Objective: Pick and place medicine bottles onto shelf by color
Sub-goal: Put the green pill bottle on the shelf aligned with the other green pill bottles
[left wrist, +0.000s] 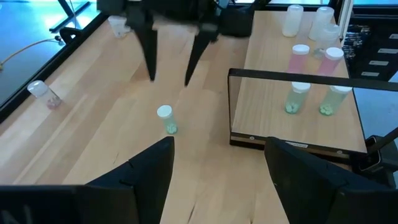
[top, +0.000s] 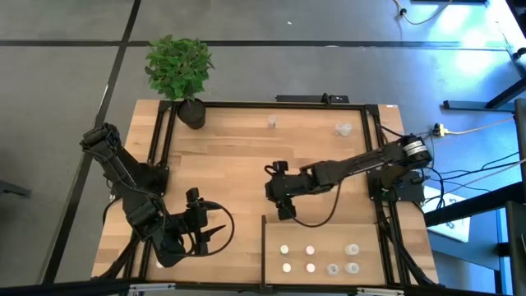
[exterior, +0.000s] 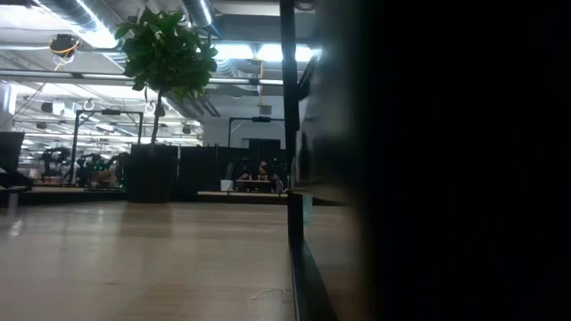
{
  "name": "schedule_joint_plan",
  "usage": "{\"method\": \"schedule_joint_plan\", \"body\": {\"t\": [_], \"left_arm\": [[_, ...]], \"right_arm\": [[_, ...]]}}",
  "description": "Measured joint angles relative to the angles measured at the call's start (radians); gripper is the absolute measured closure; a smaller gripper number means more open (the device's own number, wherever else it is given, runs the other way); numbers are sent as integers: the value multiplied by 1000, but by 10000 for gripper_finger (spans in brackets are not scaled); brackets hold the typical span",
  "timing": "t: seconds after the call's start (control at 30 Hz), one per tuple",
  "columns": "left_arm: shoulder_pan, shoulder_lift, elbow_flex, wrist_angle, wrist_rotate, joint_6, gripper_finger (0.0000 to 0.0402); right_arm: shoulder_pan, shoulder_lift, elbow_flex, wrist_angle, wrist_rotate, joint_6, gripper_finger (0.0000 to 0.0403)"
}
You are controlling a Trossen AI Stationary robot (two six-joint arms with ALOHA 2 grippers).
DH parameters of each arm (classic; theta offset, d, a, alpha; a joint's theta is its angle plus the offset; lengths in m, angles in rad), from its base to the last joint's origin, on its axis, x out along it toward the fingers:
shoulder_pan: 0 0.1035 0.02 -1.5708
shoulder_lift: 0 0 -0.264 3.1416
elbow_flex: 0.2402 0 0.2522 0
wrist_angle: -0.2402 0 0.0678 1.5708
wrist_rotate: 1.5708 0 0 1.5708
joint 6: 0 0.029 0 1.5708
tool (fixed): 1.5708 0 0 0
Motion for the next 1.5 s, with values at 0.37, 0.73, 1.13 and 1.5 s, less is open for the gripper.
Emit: {"method": "schedule_joint_plan", "body": {"t": [0.37,0.73,1.13,1.5], "left_arm": [[14,0,0,-5,-21,0,156],[51,0,0,-10,-19,2,156],[74,0,0,-55,10,3,156],[73,0,0,-53,11,1,158]], "right_arm": [[-81,153,0,43,-108,-105,173],[-113,172,0,45,-117,-103,173],[-128,210,0,53,-158,-124,173],[-129,215,0,57,-160,-123,183]]}}
